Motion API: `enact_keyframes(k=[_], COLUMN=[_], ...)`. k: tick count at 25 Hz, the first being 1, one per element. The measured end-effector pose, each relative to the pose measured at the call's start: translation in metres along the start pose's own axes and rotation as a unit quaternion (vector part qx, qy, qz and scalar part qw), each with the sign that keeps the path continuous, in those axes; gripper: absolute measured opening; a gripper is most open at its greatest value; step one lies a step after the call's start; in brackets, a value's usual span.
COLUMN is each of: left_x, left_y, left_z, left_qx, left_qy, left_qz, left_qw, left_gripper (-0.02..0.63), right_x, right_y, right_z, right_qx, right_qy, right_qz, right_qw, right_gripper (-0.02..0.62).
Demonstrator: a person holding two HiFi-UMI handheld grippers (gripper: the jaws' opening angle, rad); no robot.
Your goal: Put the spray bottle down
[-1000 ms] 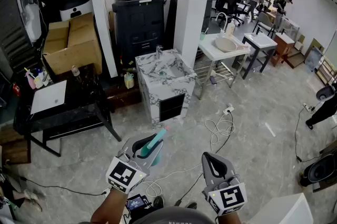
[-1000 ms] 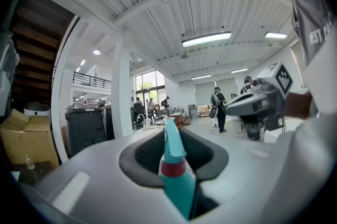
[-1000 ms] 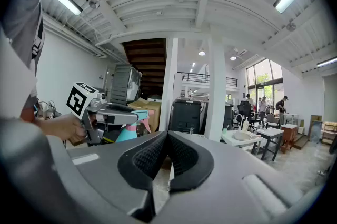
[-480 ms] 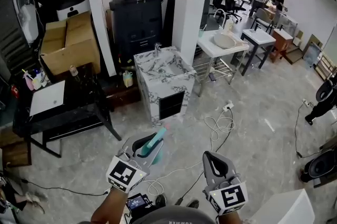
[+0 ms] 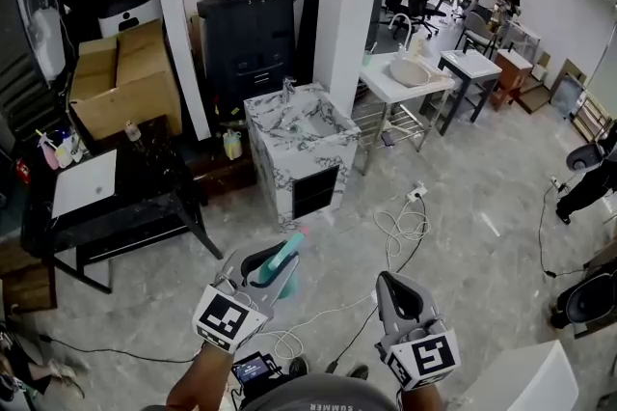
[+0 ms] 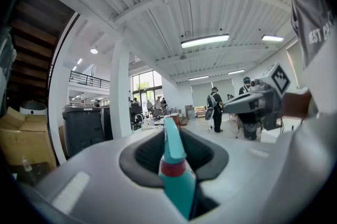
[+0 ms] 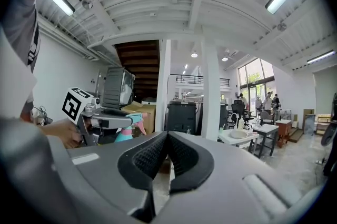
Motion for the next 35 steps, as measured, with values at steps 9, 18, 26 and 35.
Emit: enact_keyframes(k=[9, 18, 26, 35], left_x=[-0.005, -0.012, -0.005, -0.003], left_y=[-0.001, -0.015, -0.057, -0.149], left_z=[-0.019, -0.028, -0.022, 0.008], left_qx=[-0.001, 0.007, 0.029, 0.057], left_qy=[0.014, 0.004, 0.0, -0.003], left_qz=[0.006, 0.001, -0.01, -0.03], left_qw=[0.9999, 1.0, 0.9995, 0.9979], left_gripper=[0.084, 0.084, 0.084, 0.084], right_x=[0.008, 0.005, 0.002, -0.012], right_y=[-0.013, -0.032, -0.051, -0.068], right_z=[0.001, 0.017, 0.068, 0.175], right_qx=[-0.019, -0.008, 0.02, 0.058], right_qy=[0.01, 0.011, 0.003, -0.011], right_qz=[0.004, 0.005, 0.015, 0.02], right_qw=[1.0, 1.0, 1.0, 0.998], right_gripper=[0.0, 0.001, 0.002, 0.0])
Point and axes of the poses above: the fingertips, and each gripper's own axes: y backward along the fingers, z to its right, x out of its top, the point moved 3 cm from there along y, backward along the fingers, and after that the axes turned 10 degrees about x, right-handed, at the moved point
